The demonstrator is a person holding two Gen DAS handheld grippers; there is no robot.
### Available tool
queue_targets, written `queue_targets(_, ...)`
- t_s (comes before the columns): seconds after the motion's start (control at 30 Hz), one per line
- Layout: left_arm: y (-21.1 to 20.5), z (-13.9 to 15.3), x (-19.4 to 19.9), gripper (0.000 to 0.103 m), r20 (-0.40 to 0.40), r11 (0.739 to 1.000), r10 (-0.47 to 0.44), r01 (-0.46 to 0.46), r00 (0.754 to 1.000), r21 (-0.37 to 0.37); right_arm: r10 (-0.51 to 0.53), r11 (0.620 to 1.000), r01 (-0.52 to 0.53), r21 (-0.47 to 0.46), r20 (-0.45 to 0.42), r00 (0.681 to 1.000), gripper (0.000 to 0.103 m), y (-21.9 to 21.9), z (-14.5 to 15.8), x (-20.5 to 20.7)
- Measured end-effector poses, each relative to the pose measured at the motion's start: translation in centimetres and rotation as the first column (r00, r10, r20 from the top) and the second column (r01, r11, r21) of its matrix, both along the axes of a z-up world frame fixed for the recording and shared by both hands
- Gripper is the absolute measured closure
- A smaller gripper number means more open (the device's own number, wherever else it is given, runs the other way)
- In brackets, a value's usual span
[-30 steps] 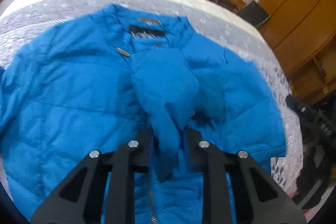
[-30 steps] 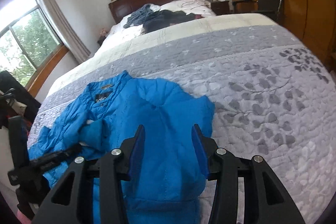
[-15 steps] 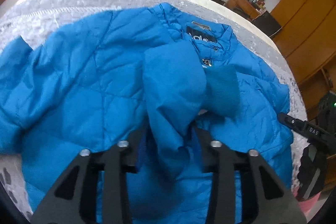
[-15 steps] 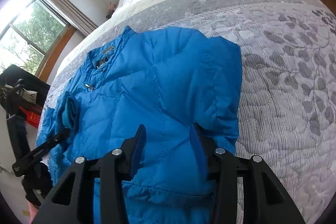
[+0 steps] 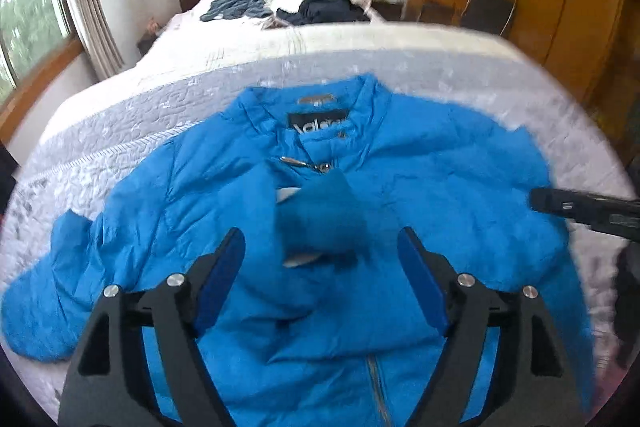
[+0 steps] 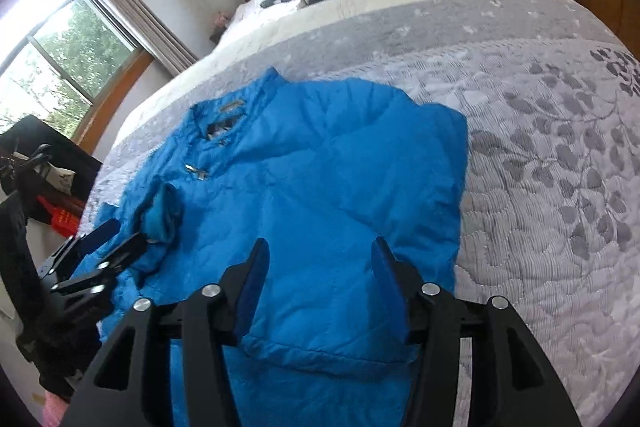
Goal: Fold large clothes
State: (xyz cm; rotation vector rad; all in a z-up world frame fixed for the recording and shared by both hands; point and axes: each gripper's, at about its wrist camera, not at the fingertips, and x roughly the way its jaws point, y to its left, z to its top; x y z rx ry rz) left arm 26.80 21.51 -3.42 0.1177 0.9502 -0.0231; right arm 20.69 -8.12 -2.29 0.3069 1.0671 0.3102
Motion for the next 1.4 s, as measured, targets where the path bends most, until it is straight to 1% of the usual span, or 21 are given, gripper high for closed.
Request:
queue_targets(0.07,-0.7,-1.4,1.2,0.032,-0.018,0.997,0.036,-0.035,0.999,0.062,-0.004,1.000,0.004,0.005,-0.016,1.000,0.050,-0.3,-0.7,0.3)
queue_targets(0.17,-0.5,-2.3,1.7,0.044,-0.010,0.993,0.066,-0.065,0.998,0.097,-0.001,1.000,0.002,0.019,-0.024,1.000,0.050,-0.3,-1.2,0.6)
queue_targets(0.2,-0.4,-2.4,1.8,0.053,-0.005,0.992,0.066,-0.065,0.998,0.111,0.000,1.000,0.001,0.016,-0.024,1.000,0.050,-0.3,-1.3,0.6)
queue_targets(0.23,-0.4,-2.2,1.7,0.063,0.004,0.992,0.058,-0.058,0.998,0.112,0.000,1.000,0.000,0.011,-0.024,1.000,0.049,-0.2,-1.3,0.7)
queue_targets(0.27,-0.3,-1.9,1.6,0.069,0.006,0.995,0.048,-0.048,0.999,0.088,0.001,1.000,-0.001,0.006,-0.023,1.000,0.049,-0.1,-1.3,0.7)
queue_targets(0.3,0.1,-1.7,1.5,0.080,0.004,0.997,0.047,-0.047,0.999,0.065,0.002,1.000,-0.002,-0.005,-0.020,1.000,0.049,0.1,-1.4,0.6)
queue_targets(0.33,0.5,-1.3,1.4,0.085,0.002,0.998,0.050,-0.050,0.999,0.036,0.002,1.000,-0.002,-0.013,-0.018,1.000,0.049,0.2,-1.4,0.6)
queue_targets(0.4,1.6,-0.2,1.0,0.087,0.005,0.998,0.051,-0.050,0.999,-0.027,0.001,0.999,-0.001,-0.033,-0.013,1.000,0.049,0.5,-1.4,0.5)
queue_targets(0.5,3.9,1.9,-0.4,0.087,0.044,0.993,0.059,-0.055,0.997,-0.101,0.003,0.998,-0.003,-0.059,-0.003,1.000,0.049,0.9,-1.3,0.3)
queue_targets(0.6,7.4,3.5,-1.8,0.087,0.070,0.982,0.090,-0.077,0.993,-0.172,0.007,0.997,-0.007,-0.078,0.005,1.000,0.048,1.2,-1.2,0.2)
queue_targets(0.7,11.9,4.1,-3.1,0.085,0.082,0.968,0.164,-0.145,0.983,-0.203,0.012,0.996,-0.011,-0.085,0.006,1.000,0.046,1.3,-1.2,0.3)
queue_targets(0.77,15.2,4.1,-4.1,0.084,0.081,0.955,0.233,-0.212,0.969,-0.207,0.011,0.997,-0.011,-0.078,0.004,1.000,0.046,1.2,-1.2,0.3)
queue_targets(0.87,18.7,4.1,-5.8,0.074,0.104,0.935,0.327,-0.305,0.939,-0.178,0.007,0.999,-0.007,-0.048,0.004,1.000,0.046,0.8,-0.6,0.1)
queue_targets(0.93,19.9,4.3,-6.6,0.070,0.114,0.929,0.344,-0.320,0.932,-0.187,0.008,1.000,-0.008,-0.029,0.013,1.000,0.046,0.7,0.0,-0.3)
queue_targets(0.97,20.0,4.4,-7.0,0.069,0.118,0.929,0.335,-0.307,0.935,-0.207,0.012,1.000,-0.012,-0.020,0.021,1.000,0.046,0.8,0.4,-0.6)
queue_targets(1.03,19.7,4.5,-7.2,0.060,0.122,0.930,0.310,-0.274,0.943,-0.245,0.017,1.000,-0.017,-0.005,0.035,0.999,0.046,1.3,1.1,-0.9)
queue_targets(1.07,19.0,4.3,-7.0,0.059,0.111,0.932,0.286,-0.250,0.952,-0.261,0.023,1.000,-0.023,-0.002,0.048,0.999,0.046,1.7,1.6,-1.2)
queue_targets(1.17,17.0,3.0,-6.0,0.058,0.061,0.939,0.202,-0.175,0.978,-0.296,0.053,0.999,-0.053,-0.012,0.077,0.996,0.046,2.9,2.6,-1.8)
queue_targets(1.27,14.7,1.1,-4.0,0.058,0.017,0.941,0.123,-0.111,0.992,-0.319,0.072,0.997,-0.071,-0.018,0.078,0.994,0.046,3.8,2.5,-2.1)
queue_targets(1.33,14.2,-0.6,-2.8,0.058,-0.035,0.940,0.110,-0.115,0.993,-0.320,0.079,0.997,-0.077,-0.028,0.062,0.995,0.046,4.0,1.8,-1.8)
queue_targets(1.4,14.2,-2.3,-1.7,0.060,-0.073,0.942,0.124,-0.141,0.990,-0.304,0.073,0.996,-0.071,-0.050,0.031,0.997,0.046,4.0,0.6,-1.3)
